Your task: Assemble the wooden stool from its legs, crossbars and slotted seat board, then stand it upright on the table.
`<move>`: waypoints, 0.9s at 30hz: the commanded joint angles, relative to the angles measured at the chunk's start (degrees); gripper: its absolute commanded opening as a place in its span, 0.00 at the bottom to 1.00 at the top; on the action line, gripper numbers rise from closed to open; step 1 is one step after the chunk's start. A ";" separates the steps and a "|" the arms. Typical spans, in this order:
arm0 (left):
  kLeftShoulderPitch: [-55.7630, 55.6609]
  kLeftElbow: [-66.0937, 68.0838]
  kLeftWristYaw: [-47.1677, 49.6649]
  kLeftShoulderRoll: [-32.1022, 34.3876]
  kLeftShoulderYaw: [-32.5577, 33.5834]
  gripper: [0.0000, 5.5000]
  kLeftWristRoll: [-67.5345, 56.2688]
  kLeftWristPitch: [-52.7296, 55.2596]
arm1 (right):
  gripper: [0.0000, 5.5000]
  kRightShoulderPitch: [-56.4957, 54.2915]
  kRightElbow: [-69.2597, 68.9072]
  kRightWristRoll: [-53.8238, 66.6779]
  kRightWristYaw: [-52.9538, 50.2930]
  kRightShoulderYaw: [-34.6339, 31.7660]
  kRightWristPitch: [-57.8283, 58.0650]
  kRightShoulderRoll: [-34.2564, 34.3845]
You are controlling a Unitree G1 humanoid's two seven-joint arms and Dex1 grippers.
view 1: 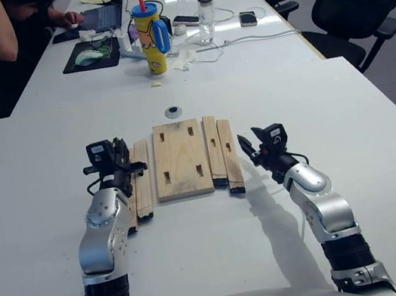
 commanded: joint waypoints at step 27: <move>0.60 6.23 -11.85 0.37 1.06 0.30 2.21 -24.99 | 0.40 -1.95 1.35 -1.88 0.25 1.36 -0.18 -0.24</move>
